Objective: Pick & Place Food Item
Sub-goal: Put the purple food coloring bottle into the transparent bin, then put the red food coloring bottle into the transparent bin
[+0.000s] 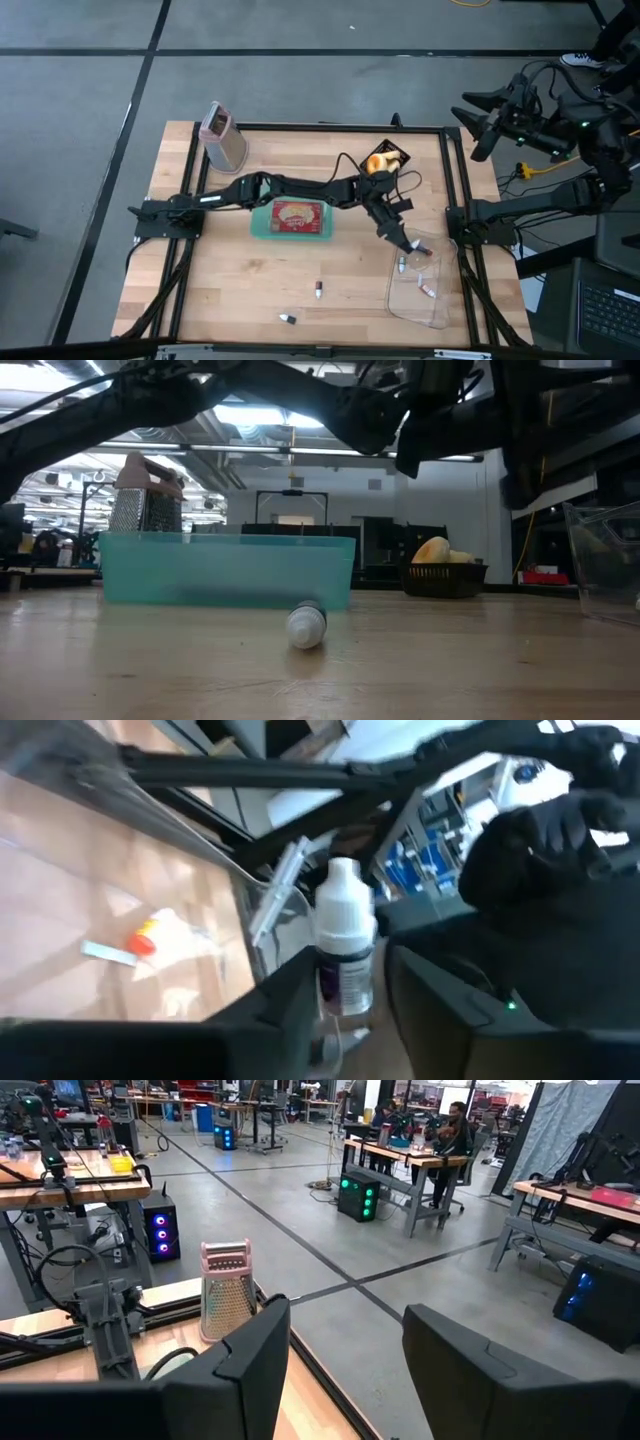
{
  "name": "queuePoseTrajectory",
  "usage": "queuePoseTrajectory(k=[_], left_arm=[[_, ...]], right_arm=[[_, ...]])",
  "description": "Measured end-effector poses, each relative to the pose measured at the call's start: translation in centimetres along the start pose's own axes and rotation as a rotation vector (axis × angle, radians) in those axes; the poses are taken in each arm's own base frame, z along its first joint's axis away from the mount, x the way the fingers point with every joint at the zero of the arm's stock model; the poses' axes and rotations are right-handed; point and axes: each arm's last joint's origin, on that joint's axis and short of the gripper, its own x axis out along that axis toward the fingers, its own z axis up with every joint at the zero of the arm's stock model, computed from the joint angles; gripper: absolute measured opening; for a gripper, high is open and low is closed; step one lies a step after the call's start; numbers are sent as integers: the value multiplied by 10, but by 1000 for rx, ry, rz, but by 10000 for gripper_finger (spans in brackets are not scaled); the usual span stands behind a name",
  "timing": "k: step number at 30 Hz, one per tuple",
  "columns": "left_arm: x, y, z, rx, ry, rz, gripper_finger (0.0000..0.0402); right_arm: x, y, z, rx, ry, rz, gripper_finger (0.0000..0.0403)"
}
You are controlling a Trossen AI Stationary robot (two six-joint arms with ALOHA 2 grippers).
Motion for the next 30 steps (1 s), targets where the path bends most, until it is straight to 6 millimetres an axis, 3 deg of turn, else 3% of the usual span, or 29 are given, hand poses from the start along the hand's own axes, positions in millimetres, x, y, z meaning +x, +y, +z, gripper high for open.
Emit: queuePoseTrajectory(k=[4, 9, 21, 26, 30], left_arm=[[-2, 4, 2, -15, -46, 51, 174], [-2, 5, 2, -11, -74, 75, 208], [-15, 2, 16, 65, -159, 41, 218], [-42, -23, 41, 168, -279, 70, 208], [-78, -67, 67, 297, -376, 145, 193]], right_arm=[[4, 2, 0, -4, 9, 0, 194], [7, 3, 0, -8, 17, 0, 194], [11, 6, 0, -12, 23, 11, 194], [12, 6, 7, -4, -38, 11, 194], [14, 7, 11, -12, -78, 10, 194]])
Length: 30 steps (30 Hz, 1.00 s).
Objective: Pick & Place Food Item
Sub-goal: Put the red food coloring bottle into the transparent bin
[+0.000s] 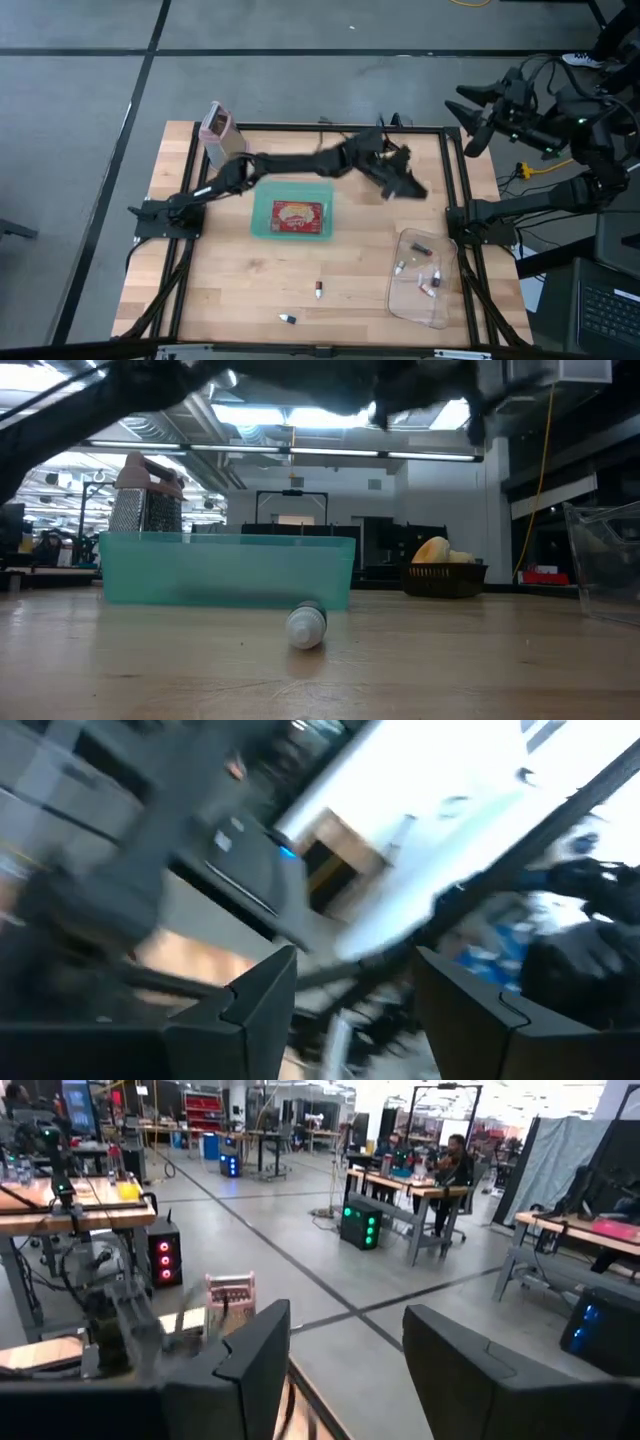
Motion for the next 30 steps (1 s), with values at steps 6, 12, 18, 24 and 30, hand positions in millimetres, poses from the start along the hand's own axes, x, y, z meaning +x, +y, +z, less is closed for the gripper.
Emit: queuePoseTrajectory(k=[6, 12, 18, 24, 30], left_arm=[[-69, -67, 67, 250, -37, 335, 183], [-148, -169, 101, 466, -117, 795, 182], [-219, -263, 94, 498, -202, 1168, 182], [-271, -313, 62, 383, -163, 1388, 182], [-303, -331, 38, 342, -20, 1498, 182]], right_arm=[[0, 0, 2, 4, -24, 20, 194], [3, 2, 5, 41, -42, 37, 194], [33, 19, 0, 88, 26, 126, 194], [96, 50, -21, 134, 200, 175, 194], [151, 77, -46, 416, 342, 122, 194]])
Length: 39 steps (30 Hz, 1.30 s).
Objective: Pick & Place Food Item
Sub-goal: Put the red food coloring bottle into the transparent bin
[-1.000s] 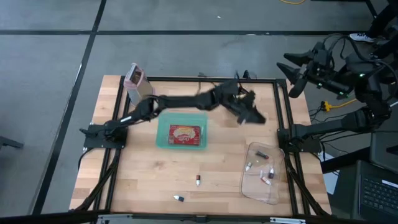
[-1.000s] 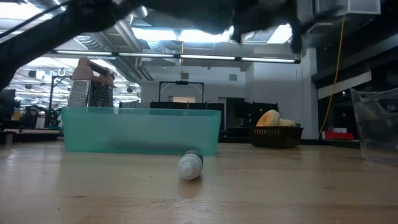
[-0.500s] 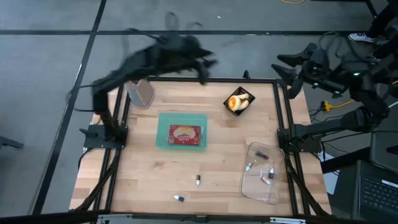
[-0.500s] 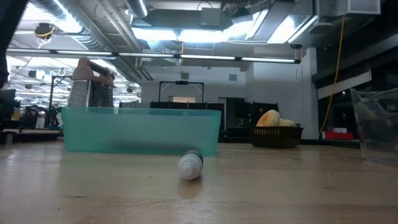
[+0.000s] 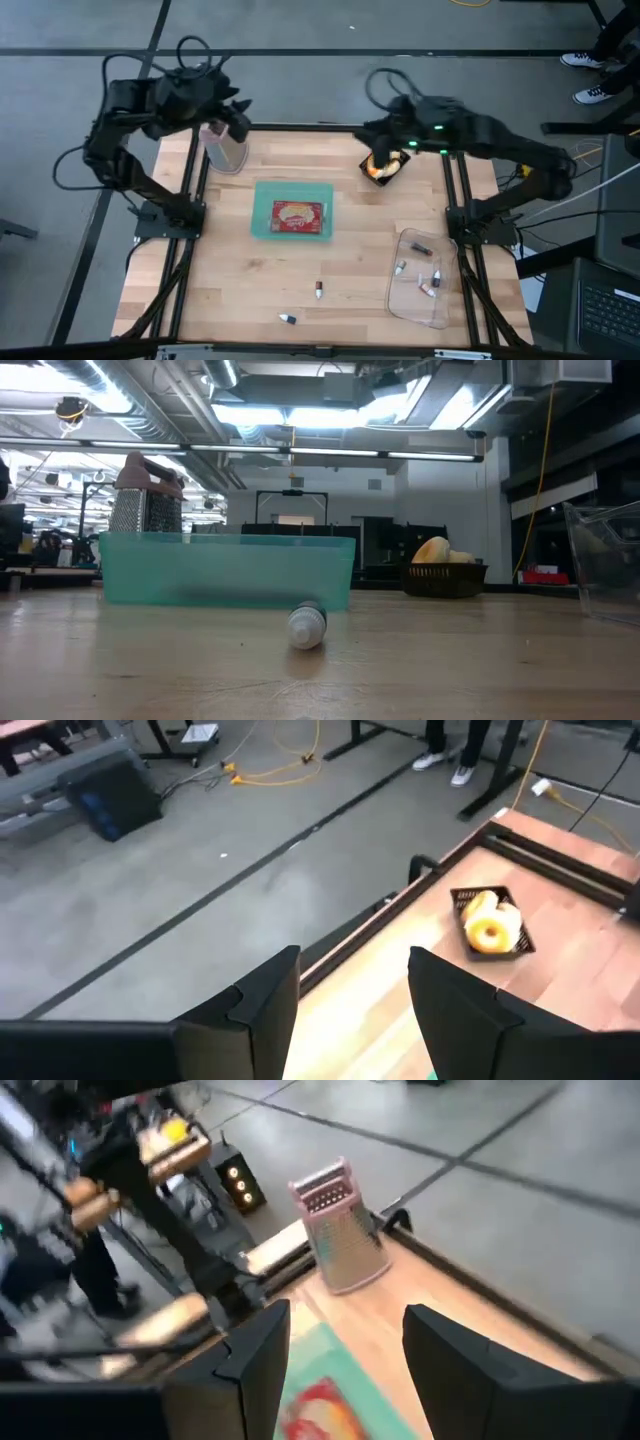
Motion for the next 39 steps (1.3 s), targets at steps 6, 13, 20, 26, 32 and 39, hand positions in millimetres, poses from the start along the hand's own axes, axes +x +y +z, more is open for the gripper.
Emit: queuePoseTrajectory(k=[6, 13, 20, 26, 32, 39], left_arm=[[-10, 11, -7, 44, -41, -228, 182], [-1, 20, -53, -61, -176, -525, 182], [15, 31, -134, -379, -308, -740, 182], [26, 35, -178, -502, -276, -768, 182], [27, 35, -184, -507, -283, -750, 182], [34, 30, -189, -420, -217, -760, 182]], right_arm=[[44, 29, -2, 216, -37, -83, 181], [85, 75, -21, 279, 115, -250, 137], [95, 109, -61, 405, 350, -352, 142], [90, 132, -105, 412, 566, -431, 184], [111, 149, -155, 380, 677, -529, 226], [145, 172, -212, 521, 767, -554, 234]])
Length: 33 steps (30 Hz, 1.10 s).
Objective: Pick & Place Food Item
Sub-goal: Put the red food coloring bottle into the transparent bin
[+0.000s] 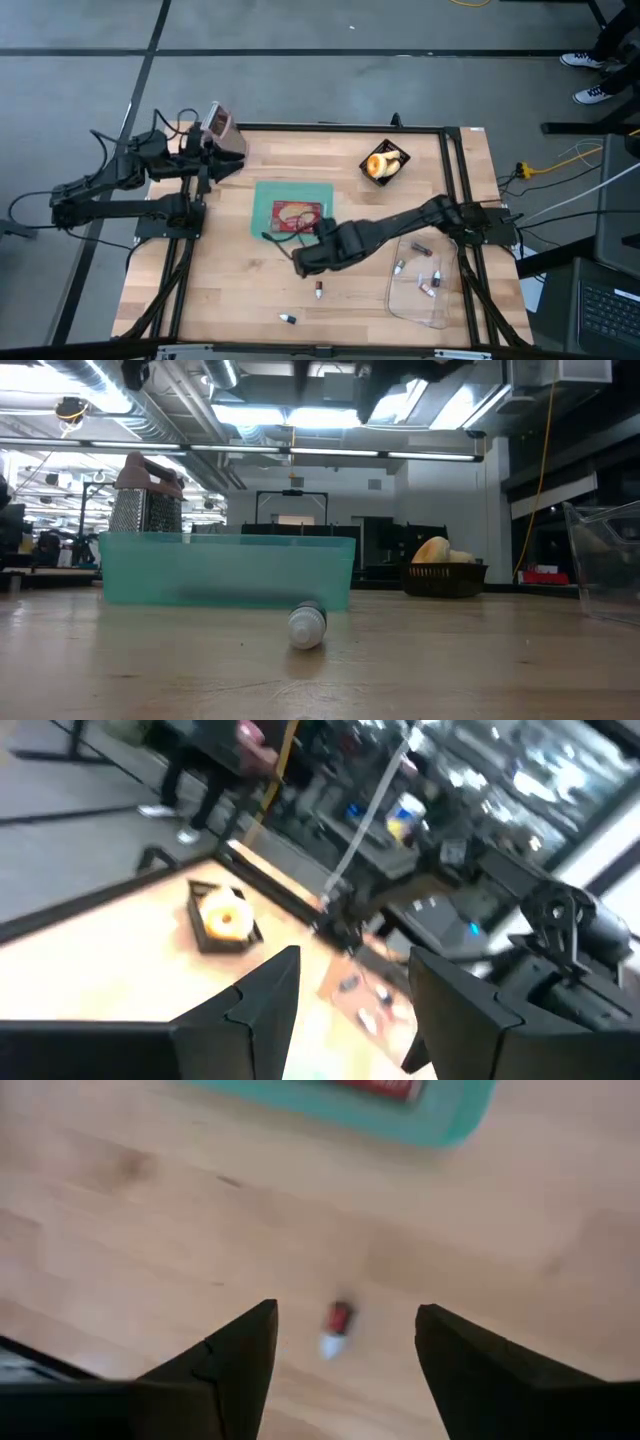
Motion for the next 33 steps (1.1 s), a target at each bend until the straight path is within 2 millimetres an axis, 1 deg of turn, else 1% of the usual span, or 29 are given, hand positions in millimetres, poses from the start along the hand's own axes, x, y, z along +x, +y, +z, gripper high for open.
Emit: queuePoseTrajectory(k=[3, 6, 9, 14, 19, 22, 26, 28, 33], left_arm=[[6, 2, -7, 26, 47, -66, 182], [10, 4, -17, 31, 43, -185, 182], [15, 10, -33, 8, 40, -305, 182], [13, 22, -59, -27, -23, -402, 182], [5, 32, -77, -53, -19, -417, 182], [3, 37, -84, -47, -2, -410, 182], [2, 44, -97, -65, 45, -414, 182], [2, 45, -99, -72, 52, -427, 182], [0, 46, -102, -82, 62, -429, 182]], right_arm=[[10, 6, -17, 127, 19, 32, 227], [18, 8, -31, 237, 21, 23, 220], [28, 6, -38, 311, 35, -21, 218], [48, 7, -47, 374, 90, -84, 217], [63, 8, -47, 428, 88, -123, 217], [70, 9, -46, 436, 109, -129, 217], [83, 10, -49, 434, 121, -148, 217], [92, 11, -51, 434, 123, -155, 217], [106, 15, -54, 441, 131, -130, 217]])
